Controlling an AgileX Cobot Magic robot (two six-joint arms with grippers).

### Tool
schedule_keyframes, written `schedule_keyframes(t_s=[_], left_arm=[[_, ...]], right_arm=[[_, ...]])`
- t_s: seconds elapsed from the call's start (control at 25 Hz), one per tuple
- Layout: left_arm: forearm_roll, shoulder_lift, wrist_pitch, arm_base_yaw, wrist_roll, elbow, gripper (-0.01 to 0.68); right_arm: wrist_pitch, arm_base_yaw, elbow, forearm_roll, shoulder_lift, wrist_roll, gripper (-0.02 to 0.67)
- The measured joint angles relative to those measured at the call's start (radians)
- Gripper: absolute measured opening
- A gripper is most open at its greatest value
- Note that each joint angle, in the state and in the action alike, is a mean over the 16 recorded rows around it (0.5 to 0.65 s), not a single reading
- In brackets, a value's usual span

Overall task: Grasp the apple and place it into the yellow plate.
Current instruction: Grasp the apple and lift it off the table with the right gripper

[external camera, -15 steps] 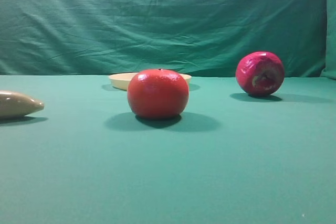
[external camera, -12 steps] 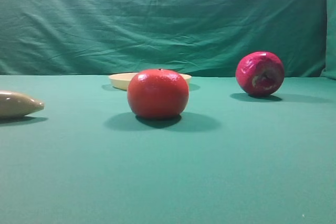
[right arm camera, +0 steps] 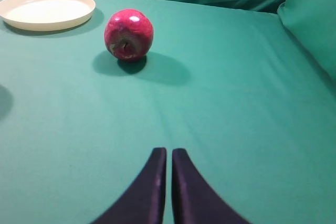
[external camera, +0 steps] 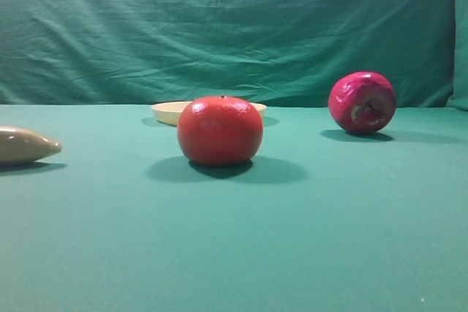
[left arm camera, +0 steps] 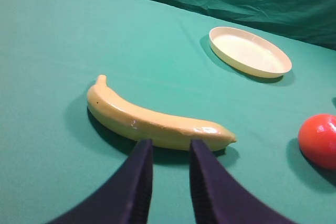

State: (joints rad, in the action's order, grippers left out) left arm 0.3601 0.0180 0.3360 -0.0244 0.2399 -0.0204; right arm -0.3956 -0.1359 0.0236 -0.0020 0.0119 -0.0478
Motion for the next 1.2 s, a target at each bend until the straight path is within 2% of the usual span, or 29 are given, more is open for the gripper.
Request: schedule_keyframes(t_s=[0.36, 0.6, 0.92, 1.2], left_arm=[[0.000, 0.000, 0.000, 0.000, 0.000, 0.000, 0.157], [0.000, 0.000, 0.000, 0.000, 0.000, 0.000, 0.157], [0.000, 0.000, 0.000, 0.000, 0.000, 0.000, 0.157], [0.000, 0.000, 0.000, 0.000, 0.000, 0.000, 0.157]], right_arm=[[0.015, 0.000, 0.001, -0.010, 0.000, -0.010, 0.000], [0.103, 0.000, 0.002, -0.018, 0.000, -0.007, 0.000], [0.260, 0.000, -0.022, -0.016, -0.005, 0.087, 0.000], [0.241, 0.000, -0.152, -0.009, -0.106, 0.164, 0.000]])
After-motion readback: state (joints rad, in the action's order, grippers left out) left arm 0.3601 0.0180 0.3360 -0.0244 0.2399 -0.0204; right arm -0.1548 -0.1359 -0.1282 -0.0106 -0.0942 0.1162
